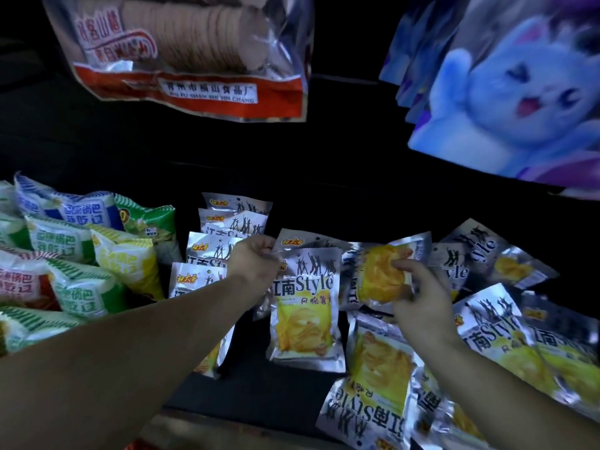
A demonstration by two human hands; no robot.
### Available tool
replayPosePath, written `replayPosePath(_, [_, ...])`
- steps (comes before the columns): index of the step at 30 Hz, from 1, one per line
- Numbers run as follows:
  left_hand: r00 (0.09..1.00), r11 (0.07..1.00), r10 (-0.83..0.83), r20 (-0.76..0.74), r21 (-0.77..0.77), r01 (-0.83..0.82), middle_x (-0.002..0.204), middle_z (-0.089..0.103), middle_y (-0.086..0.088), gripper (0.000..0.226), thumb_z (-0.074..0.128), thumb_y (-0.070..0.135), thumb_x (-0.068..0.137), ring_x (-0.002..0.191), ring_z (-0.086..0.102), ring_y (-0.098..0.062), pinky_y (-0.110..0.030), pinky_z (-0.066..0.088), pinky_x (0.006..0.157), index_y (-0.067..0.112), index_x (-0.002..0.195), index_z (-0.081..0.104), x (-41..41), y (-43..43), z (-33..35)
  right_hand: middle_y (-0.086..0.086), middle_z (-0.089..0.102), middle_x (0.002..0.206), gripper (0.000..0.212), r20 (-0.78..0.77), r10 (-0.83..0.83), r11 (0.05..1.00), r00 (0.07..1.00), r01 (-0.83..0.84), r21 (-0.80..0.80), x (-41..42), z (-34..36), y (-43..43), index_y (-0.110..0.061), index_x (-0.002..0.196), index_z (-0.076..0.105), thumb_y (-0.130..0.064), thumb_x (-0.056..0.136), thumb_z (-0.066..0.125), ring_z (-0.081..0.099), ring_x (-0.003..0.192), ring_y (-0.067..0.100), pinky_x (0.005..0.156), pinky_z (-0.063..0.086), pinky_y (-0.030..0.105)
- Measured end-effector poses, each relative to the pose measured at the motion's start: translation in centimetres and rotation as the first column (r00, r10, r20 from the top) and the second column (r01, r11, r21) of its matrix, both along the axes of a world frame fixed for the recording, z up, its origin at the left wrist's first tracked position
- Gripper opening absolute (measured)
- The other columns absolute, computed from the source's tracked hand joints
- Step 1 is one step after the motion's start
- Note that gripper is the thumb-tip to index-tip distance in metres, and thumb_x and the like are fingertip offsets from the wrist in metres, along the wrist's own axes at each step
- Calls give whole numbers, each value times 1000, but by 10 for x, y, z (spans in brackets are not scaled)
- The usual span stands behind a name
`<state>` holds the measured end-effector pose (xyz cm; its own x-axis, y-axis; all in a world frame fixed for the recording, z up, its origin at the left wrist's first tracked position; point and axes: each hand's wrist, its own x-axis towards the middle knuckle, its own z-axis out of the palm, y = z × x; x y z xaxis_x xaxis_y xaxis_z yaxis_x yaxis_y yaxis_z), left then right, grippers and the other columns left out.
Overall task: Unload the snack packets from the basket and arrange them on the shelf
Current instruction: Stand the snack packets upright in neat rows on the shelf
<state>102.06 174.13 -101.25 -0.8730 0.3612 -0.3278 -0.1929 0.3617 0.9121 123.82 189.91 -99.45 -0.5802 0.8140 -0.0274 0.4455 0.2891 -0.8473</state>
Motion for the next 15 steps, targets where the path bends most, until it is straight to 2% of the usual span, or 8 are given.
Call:
replayPosePath(2, [1000,1000,2,-14,-5,-2,86,79,-2,25,66,-4,89,81,78,-22,-40,65,76,20,88,74,-7,9,-3,-2,35,122,51,-57,-60,998,997,59,-21,17,11,1,-38,118,56,7,96,50,54,64,22,46,43,22])
replayPosePath(3, [999,1000,-8,-31,-28,7,87,79,2,24,67,0,89,87,77,-21,-40,64,82,22,88,74,-10,12,-2,-2,34,122,50,-86,-80,996,993,76,-44,25,15,1,-36,119,55,8,96,49,53,63,24,45,42,19])
replayPosePath(5, [999,999,-38,-31,-26,37,95,78,9,25,74,9,87,95,76,-20,-37,63,85,28,102,73,-19,18,-6,-1,33,123,46,-141,-111,990,984,97,-102,35,21,-2,-33,120,55,6,98,49,52,64,22,47,42,19])
replayPosePath(6, [996,997,-68,-58,-37,66,102,76,12,38,80,16,82,97,75,-18,-36,63,85,32,114,69,-22,19,-7,-1,33,123,45,-164,-118,986,979,97,-132,37,24,-5,-34,119,55,5,99,48,53,68,19,47,43,18])
replayPosePath(8, [963,977,-155,-219,-181,116,121,67,10,70,86,31,71,109,69,-18,-36,61,88,37,134,56,-19,19,-3,-3,34,123,47,-173,-100,986,980,74,-148,37,29,-14,-40,114,55,4,100,47,55,75,19,46,45,18])
replayPosePath(10, [911,938,-187,-368,-343,54,138,47,1,78,81,29,76,127,53,-23,-41,55,100,31,145,46,-6,14,12,-4,34,122,50,-157,-82,988,984,60,-142,29,34,-23,-45,112,54,3,100,47,57,76,23,47,44,18])
replayPosePath(12, [887,937,-163,-431,-349,3,136,37,-2,62,74,24,83,121,52,-27,-42,54,98,24,139,48,9,6,23,-8,33,121,51,-145,-45,995,988,31,-100,19,40,-33,-46,112,54,2,99,45,57,72,22,46,43,18])
replayPosePath(15, [899,938,-177,-400,-345,32,122,38,1,41,73,24,85,87,62,-24,-38,57,76,24,118,49,29,-8,32,-9,31,123,52,-158,-4,998,987,-6,-66,7,45,-47,-41,116,54,6,97,44,56,76,17,51,44,20])
